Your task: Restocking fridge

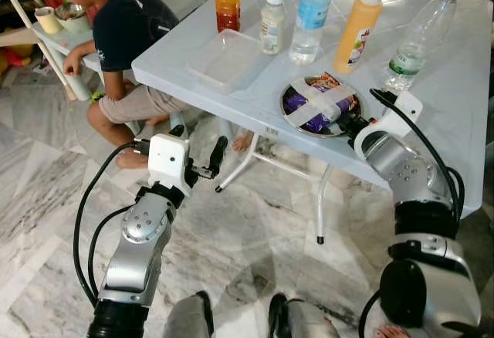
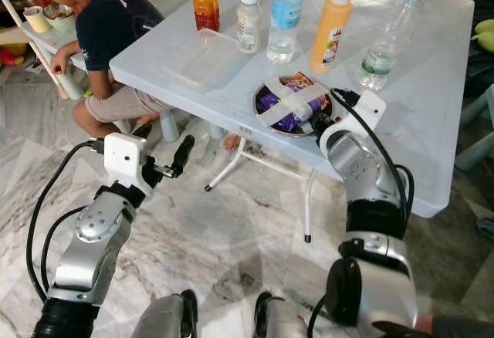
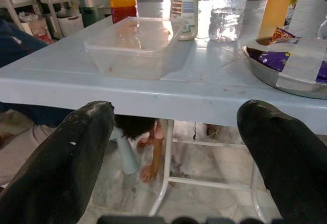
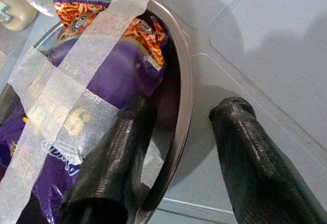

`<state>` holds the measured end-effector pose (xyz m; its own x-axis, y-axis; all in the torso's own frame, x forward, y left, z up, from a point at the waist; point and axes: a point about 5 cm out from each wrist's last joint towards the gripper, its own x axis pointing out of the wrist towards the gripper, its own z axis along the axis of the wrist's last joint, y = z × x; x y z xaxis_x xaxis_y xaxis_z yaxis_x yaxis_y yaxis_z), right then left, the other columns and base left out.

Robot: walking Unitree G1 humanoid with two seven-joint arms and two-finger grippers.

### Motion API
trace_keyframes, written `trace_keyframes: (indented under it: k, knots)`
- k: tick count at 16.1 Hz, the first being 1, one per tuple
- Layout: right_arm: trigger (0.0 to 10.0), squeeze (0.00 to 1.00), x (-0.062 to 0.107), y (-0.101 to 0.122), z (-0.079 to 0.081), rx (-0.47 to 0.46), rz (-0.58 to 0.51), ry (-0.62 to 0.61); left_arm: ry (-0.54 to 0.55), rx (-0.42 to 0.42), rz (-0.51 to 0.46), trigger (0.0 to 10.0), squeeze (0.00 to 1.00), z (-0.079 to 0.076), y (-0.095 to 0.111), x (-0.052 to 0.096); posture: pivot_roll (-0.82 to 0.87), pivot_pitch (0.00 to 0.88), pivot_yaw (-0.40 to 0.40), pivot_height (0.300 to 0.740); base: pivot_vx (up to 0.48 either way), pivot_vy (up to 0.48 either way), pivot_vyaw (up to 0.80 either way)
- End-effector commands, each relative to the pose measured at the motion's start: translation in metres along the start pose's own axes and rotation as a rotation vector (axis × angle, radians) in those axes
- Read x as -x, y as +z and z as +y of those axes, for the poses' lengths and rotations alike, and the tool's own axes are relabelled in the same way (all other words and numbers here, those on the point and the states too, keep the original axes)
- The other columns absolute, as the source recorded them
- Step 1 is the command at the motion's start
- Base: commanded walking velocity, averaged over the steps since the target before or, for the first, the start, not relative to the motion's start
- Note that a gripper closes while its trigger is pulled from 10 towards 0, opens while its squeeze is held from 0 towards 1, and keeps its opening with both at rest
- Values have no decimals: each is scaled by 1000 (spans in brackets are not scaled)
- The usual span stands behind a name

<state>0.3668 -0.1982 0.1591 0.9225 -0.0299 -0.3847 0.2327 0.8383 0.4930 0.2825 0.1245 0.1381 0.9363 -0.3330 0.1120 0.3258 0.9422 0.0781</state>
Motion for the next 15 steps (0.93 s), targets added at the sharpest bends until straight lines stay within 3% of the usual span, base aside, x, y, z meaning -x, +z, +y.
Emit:
trace_keyframes:
  k: [1,10,15]
  knots:
    - [0,0,-4,-20,-3,11,101,-10,7,-10,13,10000,0,2,-3,2,79,141,29,740,0,0,0]
    - [0,0,-8,-20,-15,-35,120,-59,18,-2,19,10000,0,2,-5,2,73,136,29,740,0,0,0]
    - [0,0,0,-18,-3,76,54,-21,66,-15,67,10000,0,4,-12,3,63,129,36,740,0,0,0]
